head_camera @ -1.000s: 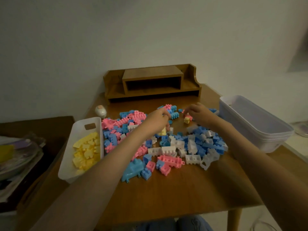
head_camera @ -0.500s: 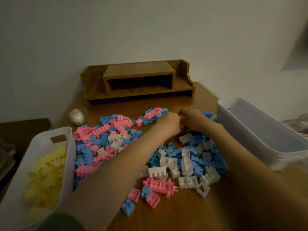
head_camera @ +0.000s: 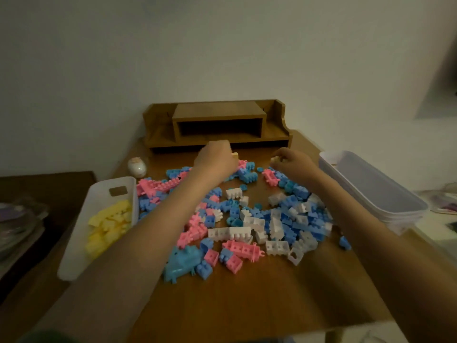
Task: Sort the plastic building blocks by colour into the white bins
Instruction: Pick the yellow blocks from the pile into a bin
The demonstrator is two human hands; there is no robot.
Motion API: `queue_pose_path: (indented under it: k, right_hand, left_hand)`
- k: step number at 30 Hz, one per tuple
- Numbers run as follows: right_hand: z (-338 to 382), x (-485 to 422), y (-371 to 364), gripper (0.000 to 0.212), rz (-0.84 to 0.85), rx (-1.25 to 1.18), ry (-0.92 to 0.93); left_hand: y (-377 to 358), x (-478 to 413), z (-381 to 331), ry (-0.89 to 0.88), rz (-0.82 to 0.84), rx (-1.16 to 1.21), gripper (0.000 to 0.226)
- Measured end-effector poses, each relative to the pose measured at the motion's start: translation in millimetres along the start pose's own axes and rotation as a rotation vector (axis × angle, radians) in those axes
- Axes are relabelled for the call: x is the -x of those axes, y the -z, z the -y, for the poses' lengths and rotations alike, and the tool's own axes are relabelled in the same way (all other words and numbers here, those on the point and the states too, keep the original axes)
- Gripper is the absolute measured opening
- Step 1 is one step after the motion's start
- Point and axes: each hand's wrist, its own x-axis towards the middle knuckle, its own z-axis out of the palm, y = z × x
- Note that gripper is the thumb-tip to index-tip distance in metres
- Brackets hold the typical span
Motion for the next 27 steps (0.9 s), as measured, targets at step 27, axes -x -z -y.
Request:
queue_pose_path:
  k: [27]
  right_hand:
    - [213, 120, -174, 0.043, 0.518, -0.143, 0.362]
  left_hand:
    - [94, 164, 164, 0.579, 0.001, 0.632, 0.018]
